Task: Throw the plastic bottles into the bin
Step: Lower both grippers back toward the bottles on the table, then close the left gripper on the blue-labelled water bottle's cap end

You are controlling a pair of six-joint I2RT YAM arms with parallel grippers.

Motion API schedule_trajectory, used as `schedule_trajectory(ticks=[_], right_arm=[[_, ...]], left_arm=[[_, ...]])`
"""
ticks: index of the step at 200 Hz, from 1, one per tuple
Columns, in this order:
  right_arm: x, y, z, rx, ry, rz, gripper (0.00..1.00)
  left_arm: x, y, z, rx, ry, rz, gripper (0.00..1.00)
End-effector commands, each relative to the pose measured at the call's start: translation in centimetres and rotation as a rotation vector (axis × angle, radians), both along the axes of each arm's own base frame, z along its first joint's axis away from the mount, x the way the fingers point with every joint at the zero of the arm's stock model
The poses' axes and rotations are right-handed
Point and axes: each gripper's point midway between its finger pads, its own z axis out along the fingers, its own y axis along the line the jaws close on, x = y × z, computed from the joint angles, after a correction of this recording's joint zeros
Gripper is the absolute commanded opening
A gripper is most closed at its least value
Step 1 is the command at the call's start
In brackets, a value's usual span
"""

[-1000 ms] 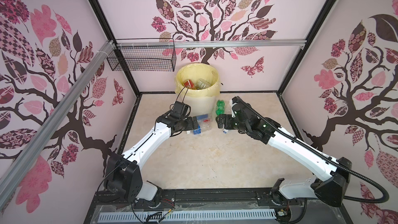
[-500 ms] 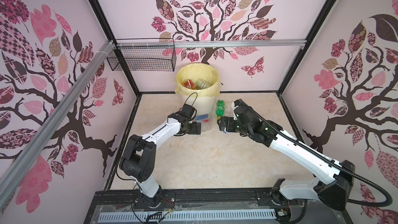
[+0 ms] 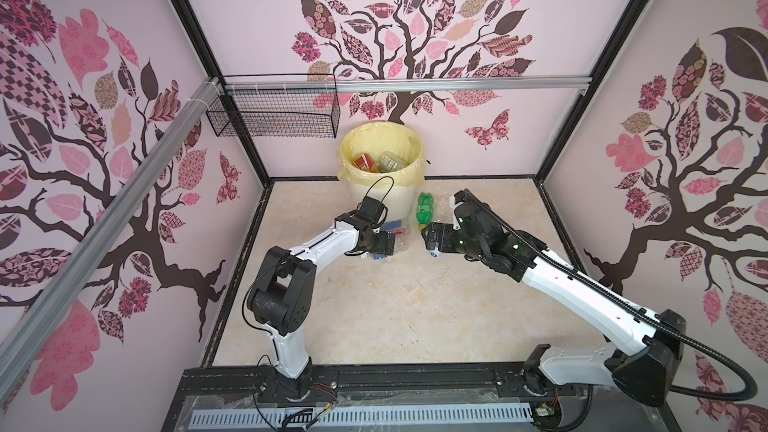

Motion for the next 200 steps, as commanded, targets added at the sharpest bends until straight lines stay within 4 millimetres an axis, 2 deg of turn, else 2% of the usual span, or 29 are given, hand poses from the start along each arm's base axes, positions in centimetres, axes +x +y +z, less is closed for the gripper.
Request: schedule_trajectory(ticks=[1,34,50,78,98,167,187,200], right_arm=[[-0.2,-0.8,0.6,0.007,-0.005,-0.005,0.99],[0.1,-1.0,0.2,-0.004,-0.001,-0.001,1.00],[0.3,-1.0,-0.1,-0.006,0.003,0.001,0.99],[1.0,-1.5,-0.2,-0.006,0.008,-0.006,1.00],[1.5,-1.9,-0.5,0.026,0.024,-0.018,0.99],[1.7,-2.6,-1.5,0.062,0.069,-0.046,1.00],[1.8,-2.7,-1.6,0.061,0.070,-0.050,1.00],[1.7,-2.7,-1.7,0.061,0.072,-0.051,0.99]], left_arm=[[0.7,-0.7,-0.3,0.019,-0.017,-0.033,0.97],[-0.1,-1.2,-1.1,0.048,-0.007,-0.051,0.95],[-0.9,-1.6,-1.6,0.044,0.013,-0.064,0.91],[-2.5,-3.1,-1.1,0.030,-0.004,-0.107,0.86],[-3.5,-3.7,-2.1,0.046,0.027,-0.126,0.81],[-4.1,-4.9,-2.7,0.023,0.053,-0.138,0.65],[-4.1,-4.7,-3.1,0.032,0.057,-0.137,0.64],[-3.9,-4.7,-2.8,0.043,0.043,-0.133,0.67]])
